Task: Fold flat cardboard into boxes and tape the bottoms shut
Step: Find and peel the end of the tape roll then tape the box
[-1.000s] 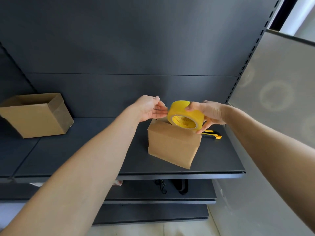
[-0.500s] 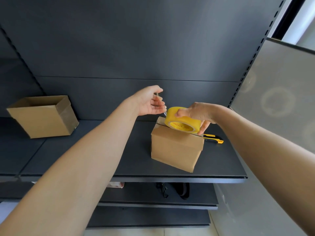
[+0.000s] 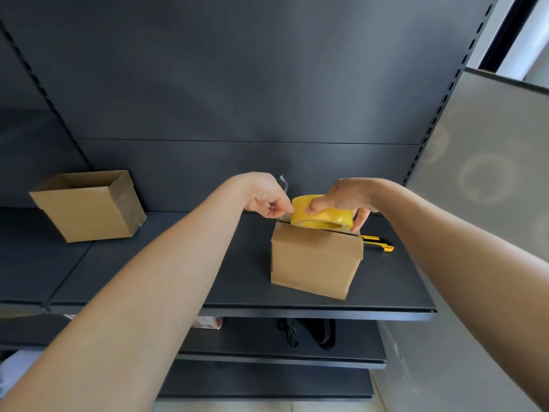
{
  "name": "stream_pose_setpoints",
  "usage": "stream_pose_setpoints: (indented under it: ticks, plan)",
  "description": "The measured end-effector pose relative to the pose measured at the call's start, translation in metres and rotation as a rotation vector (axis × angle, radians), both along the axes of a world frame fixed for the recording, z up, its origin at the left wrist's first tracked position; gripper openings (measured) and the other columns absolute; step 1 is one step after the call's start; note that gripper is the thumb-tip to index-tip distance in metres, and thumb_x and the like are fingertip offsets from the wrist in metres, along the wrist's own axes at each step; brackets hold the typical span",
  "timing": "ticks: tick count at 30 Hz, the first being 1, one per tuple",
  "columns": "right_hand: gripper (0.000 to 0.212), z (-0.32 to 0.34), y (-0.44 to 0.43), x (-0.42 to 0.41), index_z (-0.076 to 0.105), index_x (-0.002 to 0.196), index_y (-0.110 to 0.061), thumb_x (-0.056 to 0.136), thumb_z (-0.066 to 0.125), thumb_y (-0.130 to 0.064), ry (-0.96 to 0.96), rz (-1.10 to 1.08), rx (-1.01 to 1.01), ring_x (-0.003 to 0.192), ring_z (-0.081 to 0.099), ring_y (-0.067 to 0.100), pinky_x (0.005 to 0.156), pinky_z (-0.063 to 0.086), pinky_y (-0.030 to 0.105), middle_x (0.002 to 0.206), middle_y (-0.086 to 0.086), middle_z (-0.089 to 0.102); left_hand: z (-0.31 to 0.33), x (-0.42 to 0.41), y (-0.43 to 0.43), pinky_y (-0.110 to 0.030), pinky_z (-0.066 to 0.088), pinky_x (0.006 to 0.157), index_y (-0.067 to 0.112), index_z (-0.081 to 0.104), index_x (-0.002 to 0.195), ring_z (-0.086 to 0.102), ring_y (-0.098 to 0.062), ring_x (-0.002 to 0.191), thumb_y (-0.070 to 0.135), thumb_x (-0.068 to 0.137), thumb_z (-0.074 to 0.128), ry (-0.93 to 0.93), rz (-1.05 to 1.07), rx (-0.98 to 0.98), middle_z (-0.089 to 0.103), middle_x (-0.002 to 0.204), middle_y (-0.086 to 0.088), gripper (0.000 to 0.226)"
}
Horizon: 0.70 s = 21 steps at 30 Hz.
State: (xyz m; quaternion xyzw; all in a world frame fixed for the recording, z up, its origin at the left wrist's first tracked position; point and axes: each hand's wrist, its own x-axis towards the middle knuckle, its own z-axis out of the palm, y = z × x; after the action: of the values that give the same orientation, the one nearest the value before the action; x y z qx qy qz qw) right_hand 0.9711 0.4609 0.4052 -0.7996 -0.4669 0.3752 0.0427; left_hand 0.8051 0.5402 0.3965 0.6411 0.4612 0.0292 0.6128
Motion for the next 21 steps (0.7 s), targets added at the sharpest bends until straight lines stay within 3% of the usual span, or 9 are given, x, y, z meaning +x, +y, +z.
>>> stream_pose_setpoints:
  ticks: [5,9,12,16,18,21]
  plan:
    - [0.071,0.000,-0.001,0.005,0.048,0.117,-0.019,0.066,0.074,-0.062,-0.006,0.023,0.009,0.101,0.057,0.031,0.065,0.061,0.038,0.119,0.008,0.052,-0.009,-0.003,0.002,-0.020,0.047,0.063,0.006,0.062,0.081,0.047,-0.013,0.071,-0.002,0.086,0.065,-0.005,-0.062,-0.055,0.052,0.078,-0.004,0.009]
    - [0.080,-0.001,-0.009,0.015,0.053,0.123,-0.018,0.064,0.069,-0.069,-0.004,0.064,0.105,0.111,0.055,0.026,0.093,0.052,0.040,0.118,0.001,0.056,-0.020,-0.003,0.005,-0.017,0.043,0.052,0.009,0.062,0.077,0.041,-0.007,0.054,0.008,0.088,0.065,-0.129,-0.011,-0.208,0.051,0.063,0.001,0.012]
    - [0.075,-0.002,-0.018,0.027,0.058,0.120,-0.013,0.064,0.069,-0.062,0.142,0.091,0.204,0.114,0.056,0.026,0.105,0.042,0.044,0.120,0.004,0.061,-0.030,0.004,0.004,-0.016,0.040,0.048,0.012,0.058,0.076,0.032,-0.006,0.055,0.011,0.094,0.057,-0.218,0.074,-0.267,0.047,0.062,0.003,0.018]
    - [0.041,-0.006,-0.022,0.038,0.062,0.109,-0.011,0.081,0.067,-0.040,0.247,0.022,0.317,0.105,0.061,0.032,0.099,0.047,0.044,0.111,0.012,0.066,-0.050,0.019,-0.005,-0.024,0.047,0.060,0.008,0.055,0.079,0.031,-0.008,0.055,0.002,0.096,0.049,-0.293,0.254,-0.314,0.040,0.062,-0.002,0.019]
    - [0.033,-0.007,-0.023,0.042,0.065,0.102,-0.011,0.083,0.067,-0.038,0.277,0.008,0.328,0.101,0.064,0.033,0.096,0.050,0.044,0.102,0.013,0.070,-0.059,0.025,-0.007,-0.028,0.052,0.064,0.004,0.055,0.085,0.033,-0.008,0.052,-0.003,0.095,0.048,-0.266,0.286,-0.263,0.034,0.062,-0.004,0.014]
    - [0.032,-0.007,-0.024,0.051,0.064,0.102,-0.010,0.084,0.066,-0.036,0.335,-0.029,0.330,0.100,0.066,0.034,0.096,0.050,0.046,0.101,0.015,0.071,-0.061,0.028,-0.007,-0.034,0.056,0.064,0.002,0.055,0.088,0.037,-0.009,0.052,0.006,0.095,0.055,-0.245,0.276,-0.211,0.034,0.063,-0.004,0.008]
